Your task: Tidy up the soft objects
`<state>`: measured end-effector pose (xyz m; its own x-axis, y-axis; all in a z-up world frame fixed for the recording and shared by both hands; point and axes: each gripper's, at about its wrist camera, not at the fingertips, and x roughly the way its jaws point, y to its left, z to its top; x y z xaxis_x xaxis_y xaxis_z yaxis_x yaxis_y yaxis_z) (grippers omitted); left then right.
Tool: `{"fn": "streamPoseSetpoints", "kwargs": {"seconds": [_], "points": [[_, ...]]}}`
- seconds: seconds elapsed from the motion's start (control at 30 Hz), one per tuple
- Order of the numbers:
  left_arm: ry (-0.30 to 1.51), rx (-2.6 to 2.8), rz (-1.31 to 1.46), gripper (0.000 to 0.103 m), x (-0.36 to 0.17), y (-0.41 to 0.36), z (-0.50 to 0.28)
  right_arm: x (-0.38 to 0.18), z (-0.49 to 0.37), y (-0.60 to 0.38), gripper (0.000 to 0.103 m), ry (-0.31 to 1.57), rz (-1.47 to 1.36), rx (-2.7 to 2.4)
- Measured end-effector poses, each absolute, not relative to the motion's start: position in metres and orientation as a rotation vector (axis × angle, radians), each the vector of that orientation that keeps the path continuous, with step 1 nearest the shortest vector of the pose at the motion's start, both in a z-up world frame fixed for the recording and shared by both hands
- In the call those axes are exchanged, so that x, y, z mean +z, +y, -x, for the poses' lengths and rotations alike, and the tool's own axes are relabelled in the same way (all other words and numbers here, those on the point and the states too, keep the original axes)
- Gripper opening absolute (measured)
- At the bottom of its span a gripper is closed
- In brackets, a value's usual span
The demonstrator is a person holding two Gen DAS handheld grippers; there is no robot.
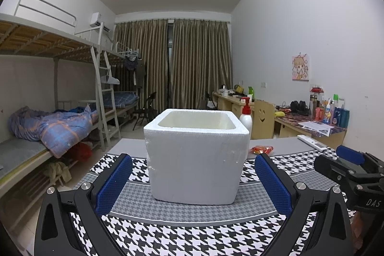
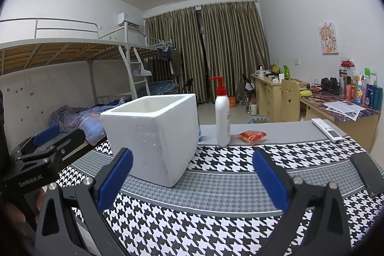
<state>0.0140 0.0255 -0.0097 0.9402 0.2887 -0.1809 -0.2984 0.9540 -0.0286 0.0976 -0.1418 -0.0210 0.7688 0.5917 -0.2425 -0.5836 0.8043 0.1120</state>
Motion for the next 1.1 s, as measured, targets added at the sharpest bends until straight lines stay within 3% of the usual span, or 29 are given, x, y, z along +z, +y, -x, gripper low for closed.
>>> {"fn": "streamPoseSetpoints", "kwargs": {"seconds": [1.1], "points": [[0.205,0.314,0.049,0.102,-0.0181,0.026,-0.0139,-0.0273,-0.094,-0.1415,0.101,0.281,-0.016,0.63]]}}
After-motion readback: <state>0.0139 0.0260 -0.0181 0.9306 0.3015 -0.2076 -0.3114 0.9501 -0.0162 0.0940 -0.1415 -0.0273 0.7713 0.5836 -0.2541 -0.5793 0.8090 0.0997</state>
